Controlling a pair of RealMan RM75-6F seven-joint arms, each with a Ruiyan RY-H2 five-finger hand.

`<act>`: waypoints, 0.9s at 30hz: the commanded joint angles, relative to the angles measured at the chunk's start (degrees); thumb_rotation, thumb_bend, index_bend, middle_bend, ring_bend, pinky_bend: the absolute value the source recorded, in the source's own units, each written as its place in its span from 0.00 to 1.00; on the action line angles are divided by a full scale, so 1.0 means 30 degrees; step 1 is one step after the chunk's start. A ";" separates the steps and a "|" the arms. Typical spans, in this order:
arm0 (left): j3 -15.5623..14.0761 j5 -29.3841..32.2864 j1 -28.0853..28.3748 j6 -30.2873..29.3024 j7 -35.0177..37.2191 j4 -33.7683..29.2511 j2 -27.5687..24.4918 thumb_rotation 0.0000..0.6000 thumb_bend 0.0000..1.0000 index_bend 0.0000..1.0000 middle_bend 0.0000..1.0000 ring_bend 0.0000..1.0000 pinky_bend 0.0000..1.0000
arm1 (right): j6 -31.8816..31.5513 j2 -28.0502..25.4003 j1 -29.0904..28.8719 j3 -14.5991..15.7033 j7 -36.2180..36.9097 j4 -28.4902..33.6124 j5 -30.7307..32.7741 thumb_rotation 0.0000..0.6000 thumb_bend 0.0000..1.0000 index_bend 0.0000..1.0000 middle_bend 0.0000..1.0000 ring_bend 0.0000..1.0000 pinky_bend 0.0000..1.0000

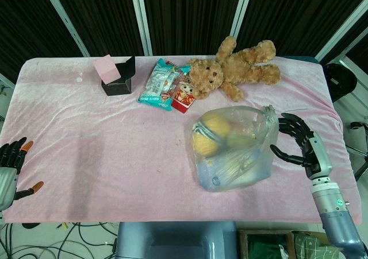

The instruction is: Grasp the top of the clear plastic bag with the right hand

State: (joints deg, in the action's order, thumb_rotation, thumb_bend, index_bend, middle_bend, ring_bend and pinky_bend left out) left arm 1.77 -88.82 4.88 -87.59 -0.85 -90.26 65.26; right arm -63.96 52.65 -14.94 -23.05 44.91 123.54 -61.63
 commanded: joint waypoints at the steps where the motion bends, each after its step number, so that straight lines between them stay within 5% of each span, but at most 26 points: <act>1: 0.0011 0.0025 -0.0005 0.0002 0.0035 0.0018 -0.0019 1.00 0.00 0.00 0.00 0.00 0.02 | 0.0078 0.0066 -0.0024 0.0076 -0.0031 -0.0081 -0.0040 1.00 0.13 0.23 0.23 0.21 0.20; 27: 0.0012 0.0021 -0.0009 0.0021 0.0119 -0.0015 -0.0069 1.00 0.00 0.00 0.00 0.00 0.02 | 0.0389 0.0096 -0.0416 -0.0141 -0.0361 0.0241 0.0123 1.00 0.13 0.22 0.23 0.21 0.19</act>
State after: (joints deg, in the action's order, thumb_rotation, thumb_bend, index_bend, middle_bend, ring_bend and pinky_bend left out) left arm 1.80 -88.76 4.85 -87.53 -0.50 -90.30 65.05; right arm -62.84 52.97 -16.16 -23.44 43.83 124.21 -61.24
